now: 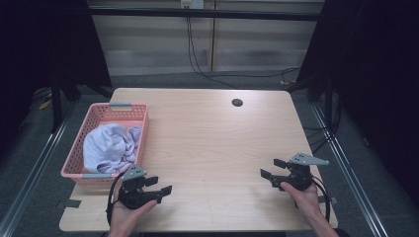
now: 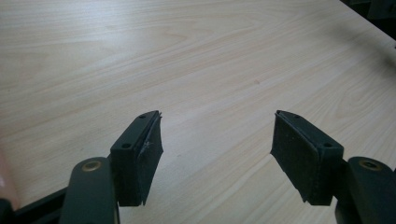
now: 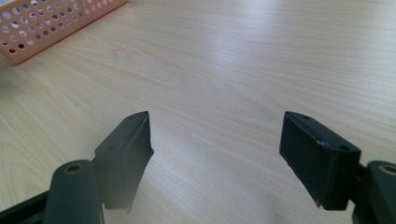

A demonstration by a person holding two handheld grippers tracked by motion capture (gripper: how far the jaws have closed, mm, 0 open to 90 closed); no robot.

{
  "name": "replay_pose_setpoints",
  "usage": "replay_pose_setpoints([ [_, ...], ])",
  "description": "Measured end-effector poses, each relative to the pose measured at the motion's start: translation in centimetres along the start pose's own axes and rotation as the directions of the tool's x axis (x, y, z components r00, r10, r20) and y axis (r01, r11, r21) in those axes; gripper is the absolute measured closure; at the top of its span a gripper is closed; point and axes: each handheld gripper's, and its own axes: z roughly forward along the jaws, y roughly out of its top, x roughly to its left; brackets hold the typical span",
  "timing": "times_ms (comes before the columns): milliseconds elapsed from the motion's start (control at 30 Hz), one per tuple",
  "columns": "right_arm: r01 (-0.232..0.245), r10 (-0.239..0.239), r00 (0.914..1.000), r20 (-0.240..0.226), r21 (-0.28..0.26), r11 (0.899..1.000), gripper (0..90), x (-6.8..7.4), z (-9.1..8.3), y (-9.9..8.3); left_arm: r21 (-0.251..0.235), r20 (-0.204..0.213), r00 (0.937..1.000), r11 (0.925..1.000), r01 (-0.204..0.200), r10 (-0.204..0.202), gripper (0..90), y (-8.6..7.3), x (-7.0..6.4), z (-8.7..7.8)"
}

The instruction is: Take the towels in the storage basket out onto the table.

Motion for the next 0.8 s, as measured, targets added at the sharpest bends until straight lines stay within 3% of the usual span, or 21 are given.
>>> replay_pose_setpoints([
  [100,-0.004,0.004,1.0,-0.009,0.007,1.0,22.4,0.1,0.0,0.0,0.008,-0.016,0.9998,0.9999,-0.013,0.013,32.6,0.0,0.0,0.1],
  [400,0.007,-0.007,0.9998,-0.016,0.005,1.0,22.2,0.4,-0.1,0.0,0.02,0.012,0.9998,0.9997,-0.016,0.016,25.0,0.4,-0.1,-0.3],
  [467,0.021,-0.021,0.9996,-0.02,0.008,1.0,21.8,0.6,0.1,0.0,-0.003,0.04,0.9984,0.9992,-0.04,0.04,25.1,0.9,-0.2,-1.0],
  [533,0.027,-0.027,0.9993,-0.025,0.015,1.0,21.7,0.7,0.2,0.0,-0.008,0.029,0.9987,0.9991,-0.041,0.041,23.5,1.4,0.1,-1.7],
  [800,0.045,-0.044,0.9987,-0.026,0.039,0.998,20.8,1.1,0.5,-0.1,-0.076,-0.011,0.9999,0.9971,0.006,-0.007,17.2,2.9,2.6,-5.6],
])
